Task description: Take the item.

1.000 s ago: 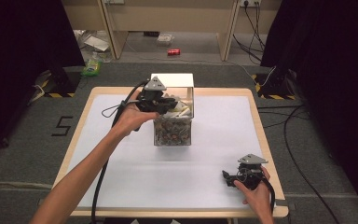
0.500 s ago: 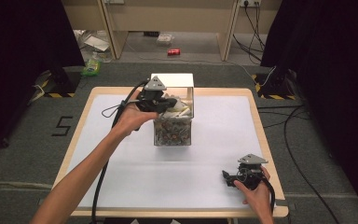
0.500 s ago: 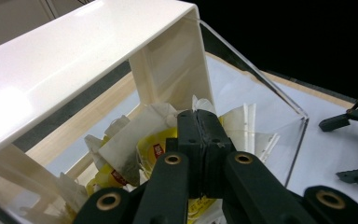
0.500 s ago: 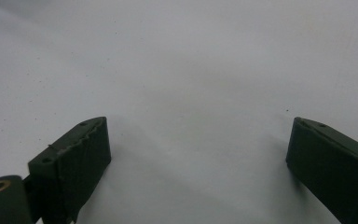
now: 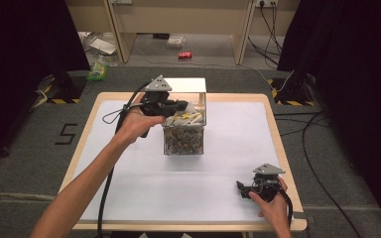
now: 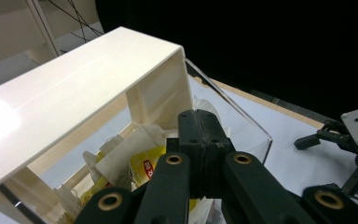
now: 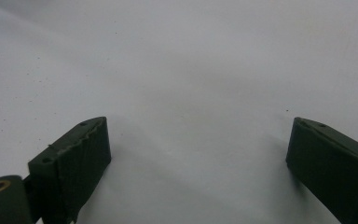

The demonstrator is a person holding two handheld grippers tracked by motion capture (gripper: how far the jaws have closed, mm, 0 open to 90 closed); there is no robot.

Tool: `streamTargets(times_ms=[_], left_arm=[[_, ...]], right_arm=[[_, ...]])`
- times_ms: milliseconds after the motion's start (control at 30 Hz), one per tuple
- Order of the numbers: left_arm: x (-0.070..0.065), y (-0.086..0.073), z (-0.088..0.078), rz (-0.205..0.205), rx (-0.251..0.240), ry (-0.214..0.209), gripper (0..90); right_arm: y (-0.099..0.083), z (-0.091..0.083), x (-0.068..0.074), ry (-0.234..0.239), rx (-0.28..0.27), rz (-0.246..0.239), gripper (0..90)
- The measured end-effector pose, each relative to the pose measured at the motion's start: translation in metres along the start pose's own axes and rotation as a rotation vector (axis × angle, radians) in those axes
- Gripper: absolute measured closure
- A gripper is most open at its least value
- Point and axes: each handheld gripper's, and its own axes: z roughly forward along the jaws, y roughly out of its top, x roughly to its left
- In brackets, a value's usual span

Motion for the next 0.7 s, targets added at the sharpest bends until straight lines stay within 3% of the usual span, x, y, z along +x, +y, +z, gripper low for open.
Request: streamTargets(times_ms=[367, 700], left_arm=[[0.002, 0.016, -0.021, 0.006, -0.057, 0.005, 89.2], [0.007, 0.024, -0.039, -0.040, -0.100, -0.036, 89.2]], right_arm=[[0.000, 0.000, 0.000, 0.000, 0.000, 0.000, 6.9], [0.000, 0.000, 0.000, -0.001, -0.001, 0.000, 6.9]])
